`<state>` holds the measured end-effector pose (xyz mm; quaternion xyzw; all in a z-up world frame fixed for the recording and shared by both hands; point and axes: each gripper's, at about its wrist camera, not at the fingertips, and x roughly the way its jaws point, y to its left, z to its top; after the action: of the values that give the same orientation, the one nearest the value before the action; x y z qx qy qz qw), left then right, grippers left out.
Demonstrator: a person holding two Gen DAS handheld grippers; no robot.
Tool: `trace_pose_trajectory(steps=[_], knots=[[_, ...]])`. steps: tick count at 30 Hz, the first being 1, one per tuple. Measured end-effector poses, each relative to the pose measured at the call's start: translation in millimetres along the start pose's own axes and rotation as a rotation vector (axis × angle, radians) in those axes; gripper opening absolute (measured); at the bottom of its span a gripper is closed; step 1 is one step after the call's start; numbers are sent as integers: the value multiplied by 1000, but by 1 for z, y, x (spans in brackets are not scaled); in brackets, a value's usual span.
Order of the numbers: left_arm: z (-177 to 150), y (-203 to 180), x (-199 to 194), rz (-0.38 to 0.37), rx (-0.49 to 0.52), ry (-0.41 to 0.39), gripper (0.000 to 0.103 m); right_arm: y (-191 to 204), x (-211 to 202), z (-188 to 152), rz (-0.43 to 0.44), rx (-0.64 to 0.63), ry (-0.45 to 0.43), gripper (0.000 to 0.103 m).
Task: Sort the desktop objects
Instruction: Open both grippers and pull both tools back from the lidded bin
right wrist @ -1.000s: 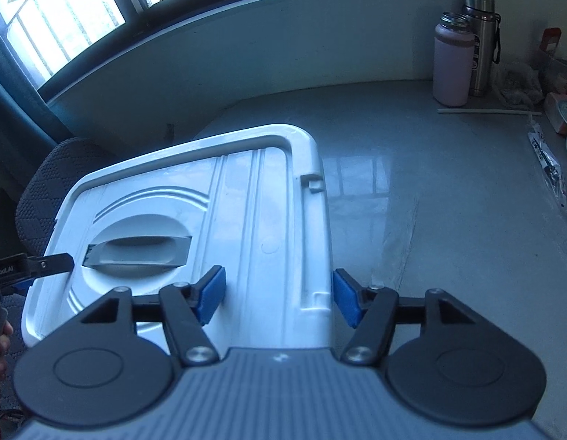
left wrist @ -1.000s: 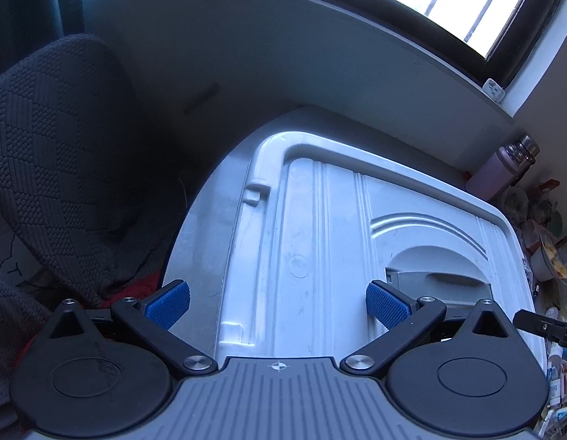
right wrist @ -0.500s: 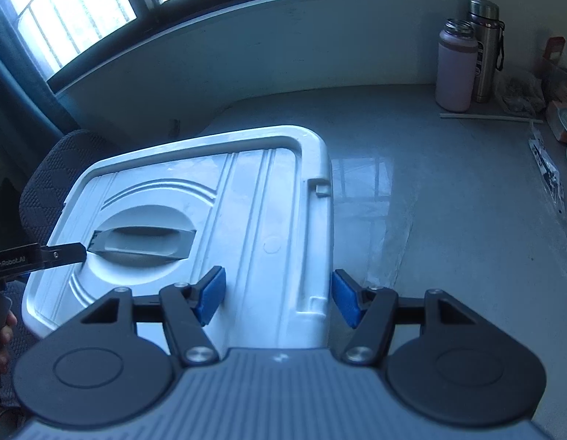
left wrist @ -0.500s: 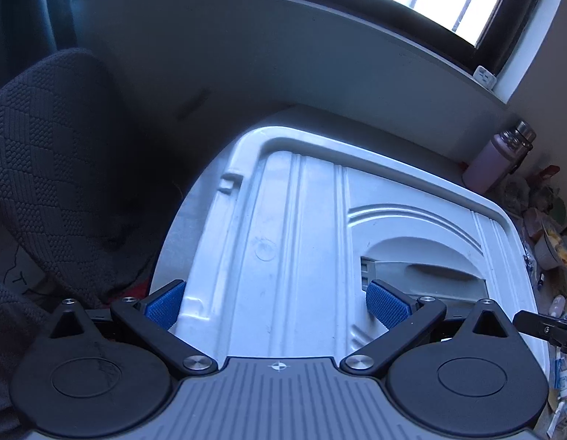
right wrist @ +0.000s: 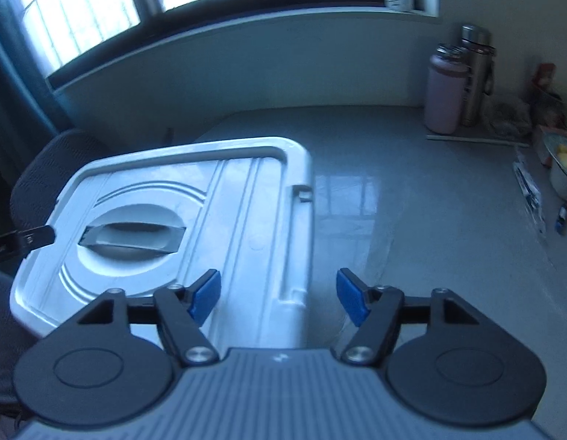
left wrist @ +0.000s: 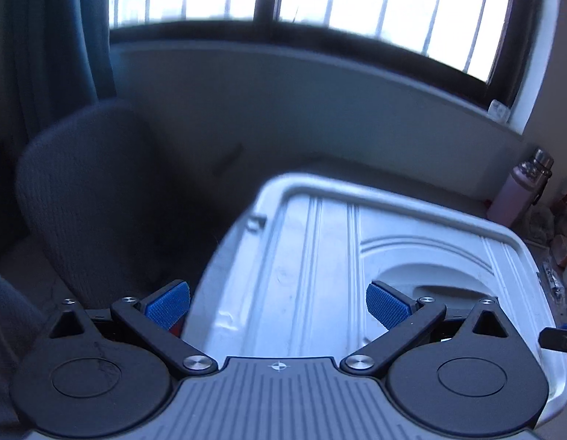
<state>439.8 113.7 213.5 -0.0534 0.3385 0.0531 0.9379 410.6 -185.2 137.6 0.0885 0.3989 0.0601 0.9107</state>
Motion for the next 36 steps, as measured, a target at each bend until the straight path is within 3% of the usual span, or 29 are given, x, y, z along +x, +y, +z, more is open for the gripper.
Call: trace_pose_trajectory(steps=[5,9,14,19,23,29,36], knots=[[-15,9,-39,-33,10,-56,103,15,-35,-31,-21,-1,-87,80],[-42,15,-65,-61,22,-13,103,43,-57,-68,-83,-55,-146,84],[-99,33,-92,-59,60,2,103,81,-67,-130,-154,-150,-217,86],[-163,59,-95,-39,97,-6,103,92,-61,-193,-85,-88,-245,88],[-212,62,-99,-19,169,-20,103,96,-50,-234,-128,-97,-265,88],[-250,70,-95,-19,141,-49,103,89,-43,-260,-139,-81,-286,88],[-261,69,-91,-44,122,-85,103,86,-46,-269,-142,-69,-301,88]])
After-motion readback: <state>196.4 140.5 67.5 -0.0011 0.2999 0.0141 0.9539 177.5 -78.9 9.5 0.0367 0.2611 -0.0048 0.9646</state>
